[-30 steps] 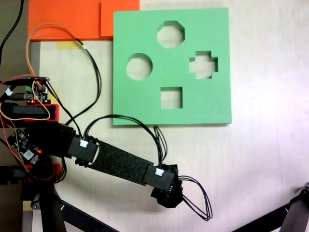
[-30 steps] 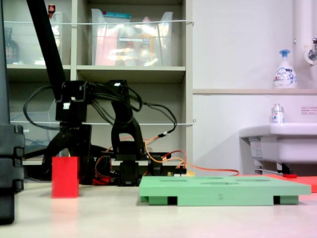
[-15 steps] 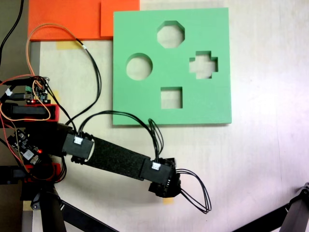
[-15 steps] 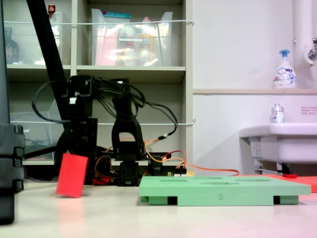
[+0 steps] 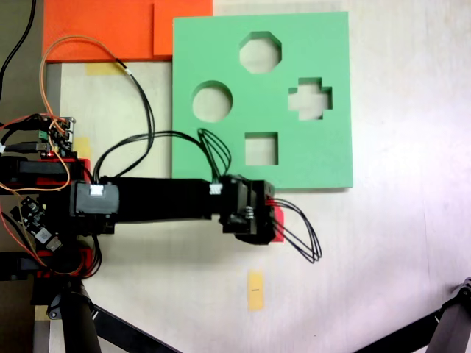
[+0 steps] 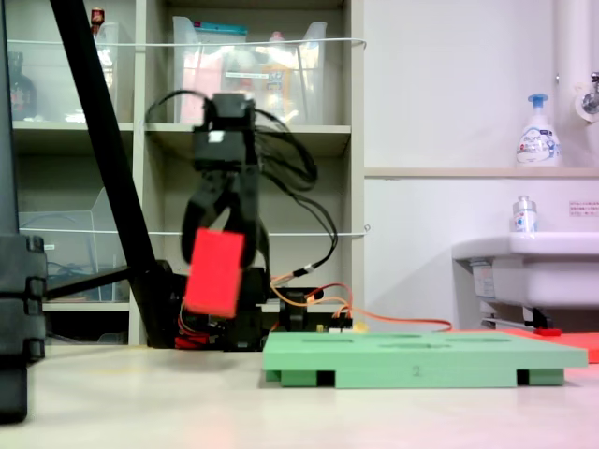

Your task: Put the square block into the corresponding hole

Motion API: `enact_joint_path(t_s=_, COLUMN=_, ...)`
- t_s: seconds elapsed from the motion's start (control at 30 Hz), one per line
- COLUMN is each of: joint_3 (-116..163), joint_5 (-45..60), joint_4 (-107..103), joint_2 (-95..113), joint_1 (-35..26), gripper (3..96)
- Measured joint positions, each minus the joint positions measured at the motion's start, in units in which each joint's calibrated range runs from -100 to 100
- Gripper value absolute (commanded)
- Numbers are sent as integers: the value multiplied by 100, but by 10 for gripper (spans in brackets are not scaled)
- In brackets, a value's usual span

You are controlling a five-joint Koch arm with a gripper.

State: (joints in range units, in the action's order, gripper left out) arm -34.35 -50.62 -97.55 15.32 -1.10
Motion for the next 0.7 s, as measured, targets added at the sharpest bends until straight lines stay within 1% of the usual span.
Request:
enact_joint_path(t_s=0.13, joint_3=-314, joint_5=-640, joint_4=-10, joint_2=-68, joint_1=-430, gripper=216)
enact_joint_path(t_s=0.27, joint_3=-745, joint_5=-913, joint_4=-49, joint_2=-520, joint_1=-718, gripper=216)
enact_joint_path(t_s=0.7, joint_3=-774, joint_5=-1143, joint_4=-49, joint_2=-1505, joint_1=-1035, gripper=216)
